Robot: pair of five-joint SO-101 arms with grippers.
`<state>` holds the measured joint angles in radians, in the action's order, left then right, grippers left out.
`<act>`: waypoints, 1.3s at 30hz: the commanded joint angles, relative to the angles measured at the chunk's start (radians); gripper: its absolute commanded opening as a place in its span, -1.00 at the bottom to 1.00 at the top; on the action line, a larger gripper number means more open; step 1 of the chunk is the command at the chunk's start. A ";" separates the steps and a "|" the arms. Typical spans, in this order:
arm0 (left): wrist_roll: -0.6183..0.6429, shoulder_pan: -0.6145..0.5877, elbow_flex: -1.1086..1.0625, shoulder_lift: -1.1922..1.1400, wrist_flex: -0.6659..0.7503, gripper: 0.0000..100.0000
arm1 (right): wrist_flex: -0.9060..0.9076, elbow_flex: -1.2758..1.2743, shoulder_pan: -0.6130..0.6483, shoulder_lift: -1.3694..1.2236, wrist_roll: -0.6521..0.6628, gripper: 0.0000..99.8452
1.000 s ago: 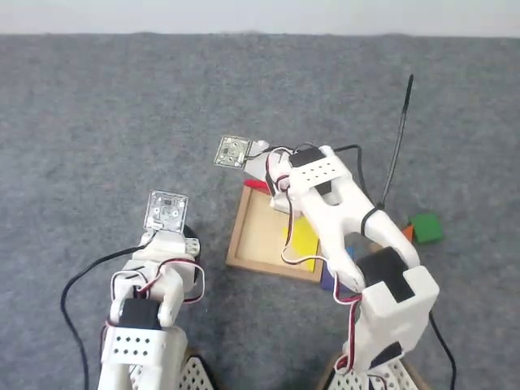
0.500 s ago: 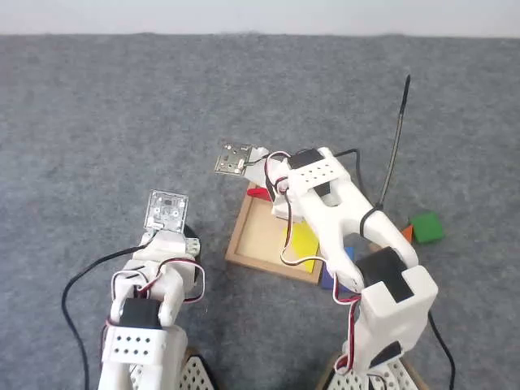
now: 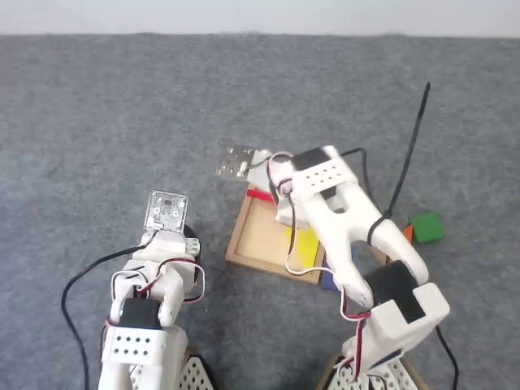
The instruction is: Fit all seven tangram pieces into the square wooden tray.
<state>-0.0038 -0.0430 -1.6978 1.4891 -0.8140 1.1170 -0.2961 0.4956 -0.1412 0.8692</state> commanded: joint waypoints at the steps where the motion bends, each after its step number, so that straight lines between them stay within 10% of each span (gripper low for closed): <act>1: 0.005 -0.005 0.008 0.012 -0.002 -0.97 | 0.005 -0.031 0.064 0.058 0.003 -0.75; 14: 0.005 -0.005 0.008 0.012 -0.002 -0.97 | -0.170 -0.037 0.150 0.056 -0.227 -0.76; 39: 0.005 -0.005 0.008 0.012 -0.002 -0.97 | -0.257 -0.032 0.088 -0.071 -0.258 -0.76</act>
<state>-0.0038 -0.0430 -1.6978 1.4891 -0.8140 0.8669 -0.3345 0.6429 -0.2056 0.6114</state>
